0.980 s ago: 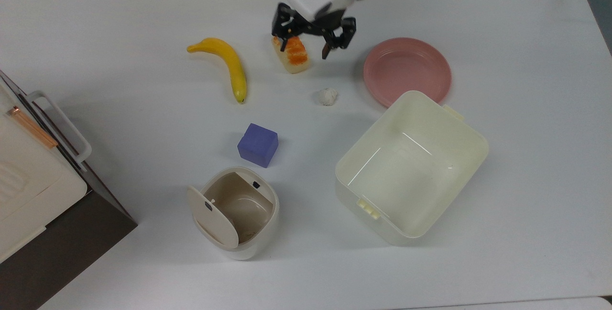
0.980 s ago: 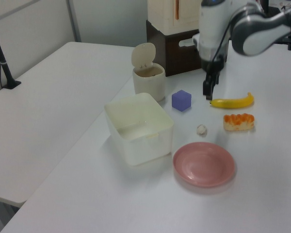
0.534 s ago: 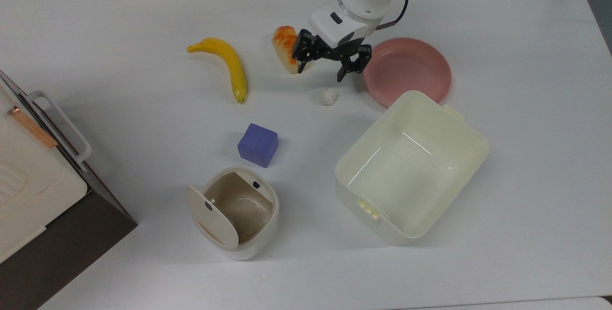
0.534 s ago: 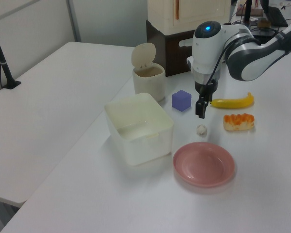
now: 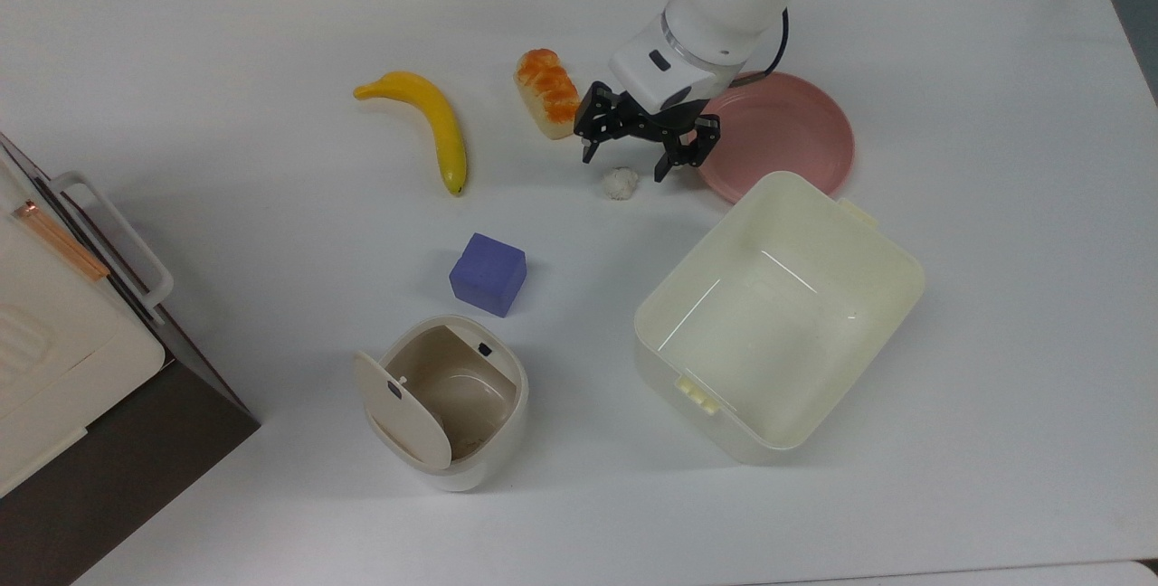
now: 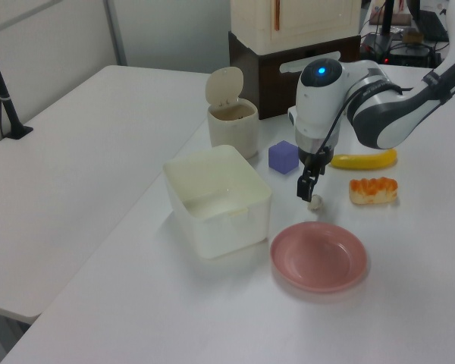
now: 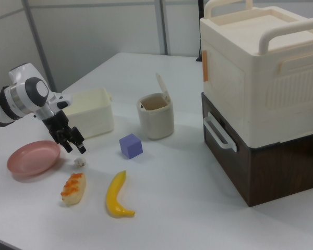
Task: Grab it up and put it in the trash
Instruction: 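Lower the gripper and close it on the small white ball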
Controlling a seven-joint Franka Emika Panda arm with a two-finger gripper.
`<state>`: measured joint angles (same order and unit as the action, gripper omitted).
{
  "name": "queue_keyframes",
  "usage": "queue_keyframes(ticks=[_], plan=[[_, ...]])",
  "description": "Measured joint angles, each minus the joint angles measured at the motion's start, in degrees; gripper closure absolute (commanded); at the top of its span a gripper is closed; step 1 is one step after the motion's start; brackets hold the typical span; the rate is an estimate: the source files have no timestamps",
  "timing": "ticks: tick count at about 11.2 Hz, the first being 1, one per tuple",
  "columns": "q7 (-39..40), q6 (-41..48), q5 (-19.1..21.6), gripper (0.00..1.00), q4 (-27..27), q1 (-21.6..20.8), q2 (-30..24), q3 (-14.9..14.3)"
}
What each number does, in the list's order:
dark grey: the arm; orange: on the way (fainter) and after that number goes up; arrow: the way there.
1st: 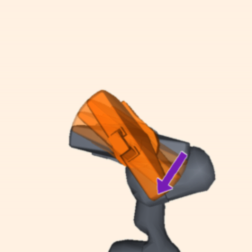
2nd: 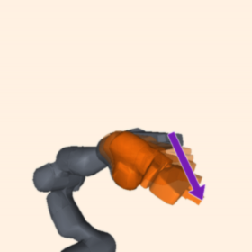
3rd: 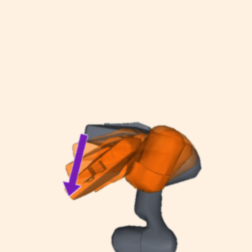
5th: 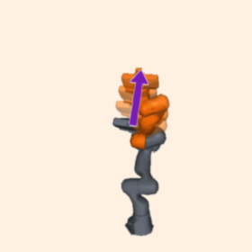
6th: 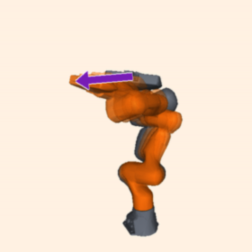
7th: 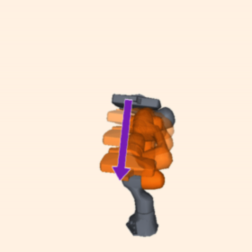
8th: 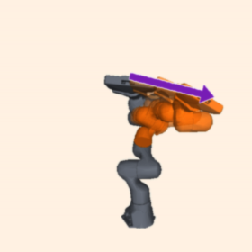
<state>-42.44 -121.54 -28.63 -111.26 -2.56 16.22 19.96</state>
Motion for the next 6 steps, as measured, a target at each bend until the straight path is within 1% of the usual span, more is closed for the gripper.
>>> queue_keyframes(ticks=[3, 4, 5, 6], plan=[[-0.04, 0.2, -0.02, 0.12, -0.3, -0.62, 1.85, 0.0], [-0.05, 0.2, -0.2, 0.21, -0.36, -0.65, 2.55, -0.01], [-0.07, 0.2, -0.49, 0.35, -0.37, -0.65, 3.01, -0.01], [-0.09, 0.2, -0.6, 0.64, -0.36, -0.65, 3.16, -0.02]])
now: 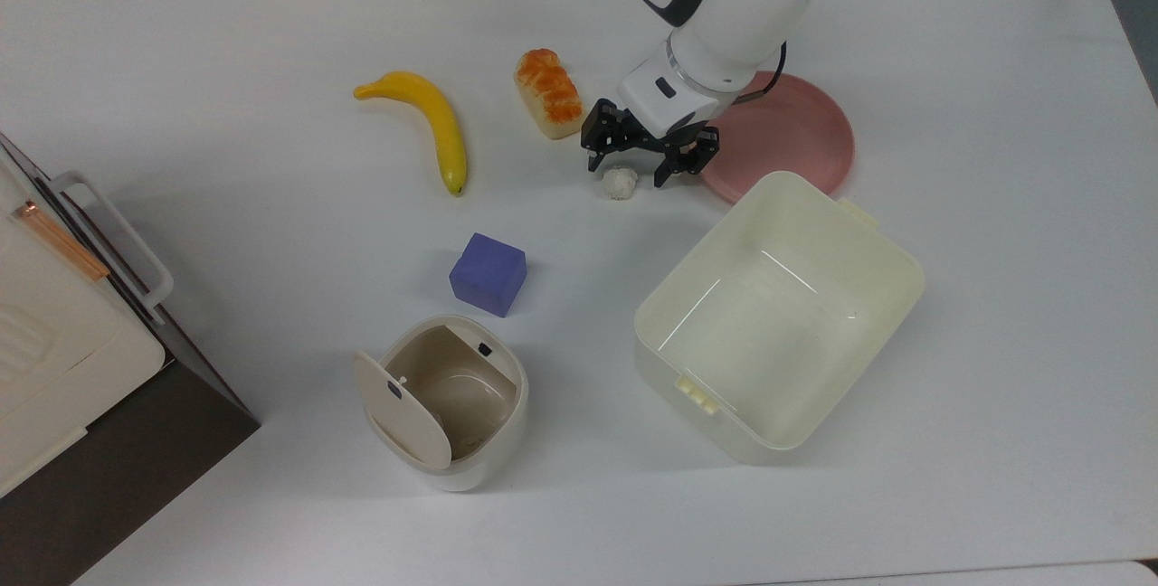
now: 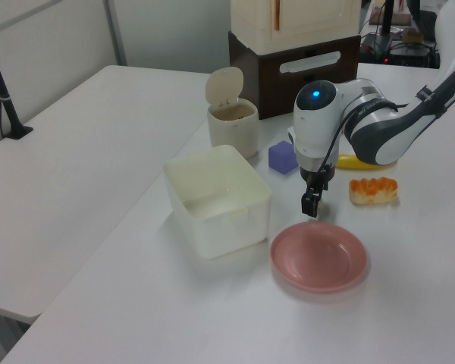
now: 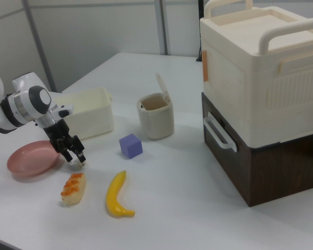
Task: Grab it up and put it in the trash
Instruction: 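Lower the gripper and close it on the small white ball, then lift the ball and carry it over the white trash bin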
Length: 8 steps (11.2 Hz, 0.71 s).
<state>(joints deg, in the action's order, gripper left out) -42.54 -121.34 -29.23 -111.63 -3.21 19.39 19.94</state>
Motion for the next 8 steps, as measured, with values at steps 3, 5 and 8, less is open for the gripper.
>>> queue_keyframes(ticks=[3, 5, 8], plan=[[-0.01, 0.0, -0.07, 1.0, 0.16, 0.17, 0.0, -0.12], [0.02, 0.0, -0.2, 1.0, 0.25, 0.2, 0.0, -0.19], [1.58, 0.0, -0.34, 1.0, 2.13, 1.2, -0.38, -0.27]])
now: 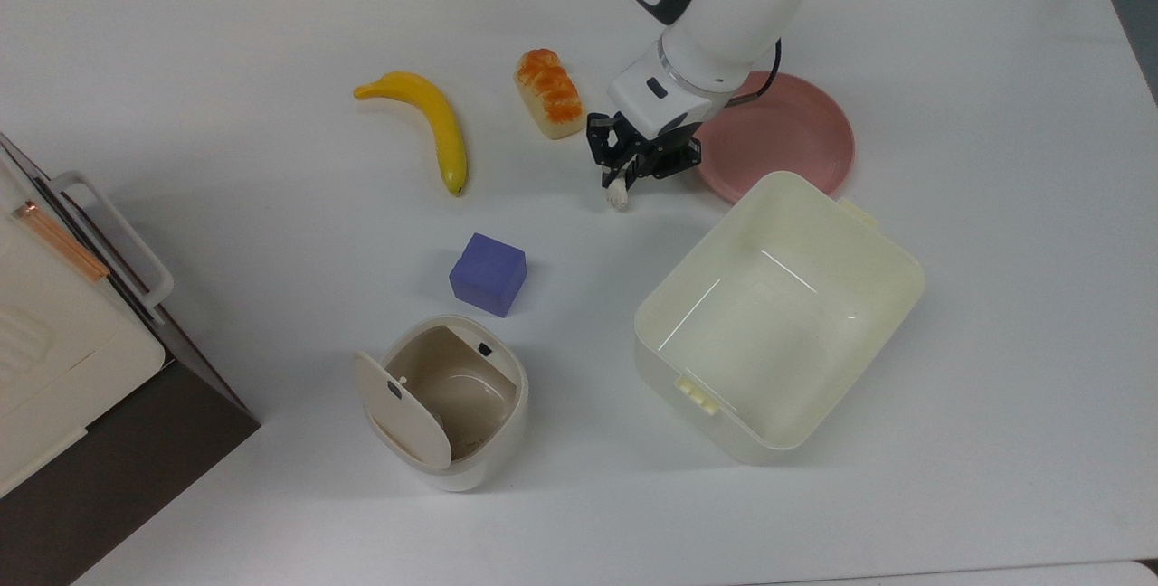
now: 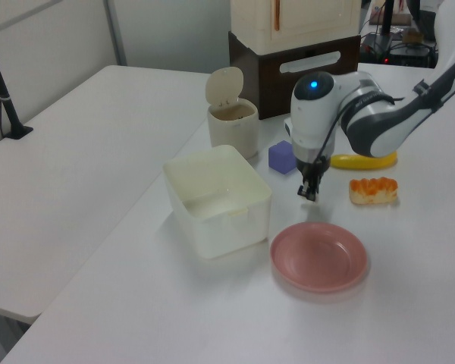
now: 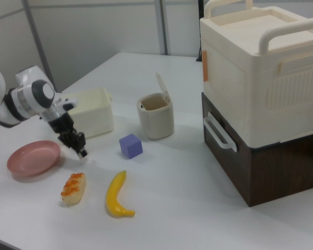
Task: Grab it up and put it in the trash
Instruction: 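Lift the ball and carry it over the white trash bin, then open the gripper to drop the ball into the bin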
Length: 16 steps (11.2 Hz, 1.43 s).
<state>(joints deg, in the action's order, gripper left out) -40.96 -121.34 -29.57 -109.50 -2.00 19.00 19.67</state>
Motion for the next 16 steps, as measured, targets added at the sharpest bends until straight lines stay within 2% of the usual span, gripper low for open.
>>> queue_keyframes(ticks=[1, 3, 5, 7, 9, 10, 11, 13, 14, 16], plan=[[1.61, 0.0, 0.03, 1.0, 1.99, 1.12, -0.72, -0.1], [4.64, 0.02, 2.95, 1.0, 7.23, 3.53, -3.01, -1.16], [4.93, 0.02, 6.48, 1.0, 12.76, 4.23, -4.17, -3.94], [4.15, 0.03, 8.04, 1.0, 16.91, 4.34, -3.96, -6.51], [-0.4, -1.76, 8.06, 1.0, 19.96, 4.38, -2.31, -7.89], [-3.8, -2.7, 7.11, 1.0, 21.71, 4.38, -1.04, -8.43], [-8.86, -4.45, 4.33, 1.0, 23.89, 4.33, 0.8, -9.16], [-20.17, -8.61, -4.35, 1.0, 28.33, 4.13, 5.93, -10.11], [-23.58, -9.1, -7.98, 1.0, 30.6, 3.83, 8.76, -10.14], [-25.86, -9.17, -11.35, 0.98, 34.85, 2.57, 14.3, -10.2]])
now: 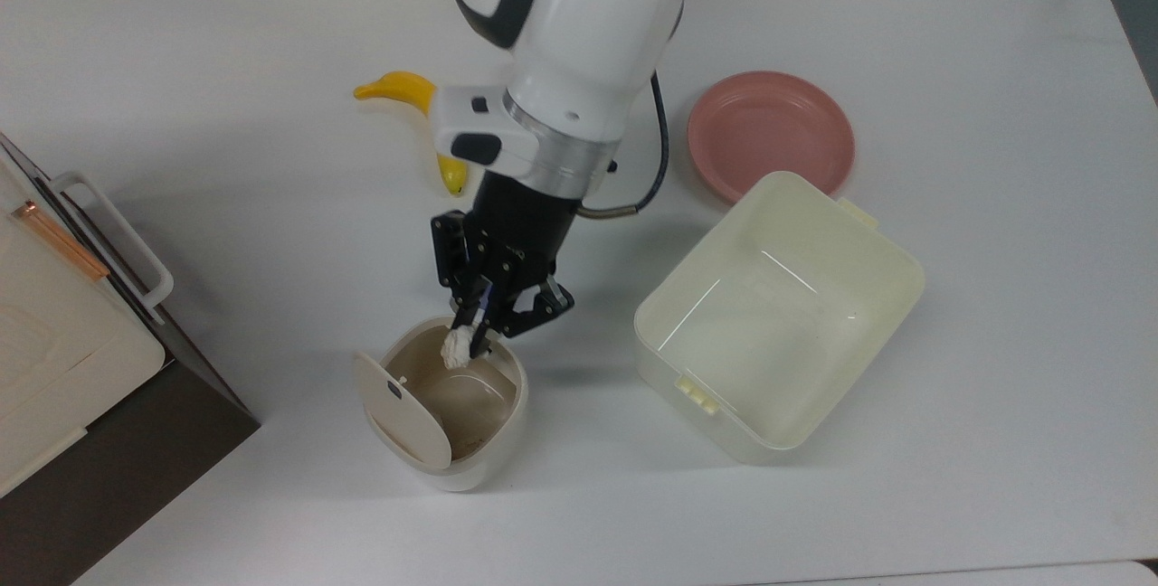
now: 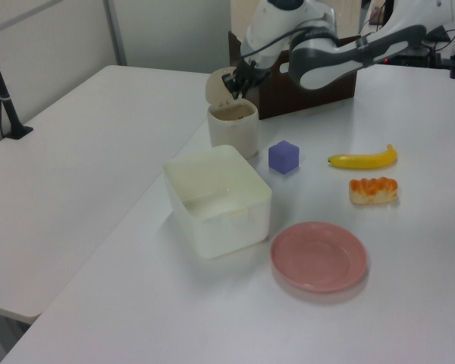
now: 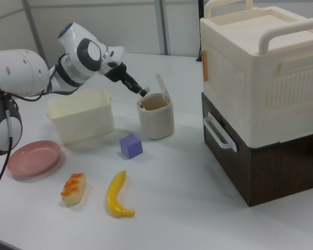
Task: Grab it up and put it in the trash
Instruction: 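Open the gripper to drop the ball into the bin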
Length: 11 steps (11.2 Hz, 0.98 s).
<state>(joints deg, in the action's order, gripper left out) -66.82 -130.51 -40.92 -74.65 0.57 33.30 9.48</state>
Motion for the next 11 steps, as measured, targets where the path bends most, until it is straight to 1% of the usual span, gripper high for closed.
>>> queue_keyframes(ticks=[1, 2, 3, 4, 10, 11], plan=[[-0.07, 0.0, -0.86, 0.72, 0.99, -0.49, 1.29, 0.0], [-0.07, 0.0, -1.26, 0.56, 1.38, -0.75, 1.76, -0.03], [-0.07, 0.0, -1.27, 0.26, 1.61, -0.8, 1.89, -0.04], [-0.07, 0.0, -1.27, 0.0, 1.73, -0.8, 1.9, -0.05], [-0.06, 0.0, -1.27, 0.0, 2.31, -0.84, 1.51, -0.18], [1.09, 0.54, -1.27, 0.0, 2.01, -0.93, 1.0, -0.09]])
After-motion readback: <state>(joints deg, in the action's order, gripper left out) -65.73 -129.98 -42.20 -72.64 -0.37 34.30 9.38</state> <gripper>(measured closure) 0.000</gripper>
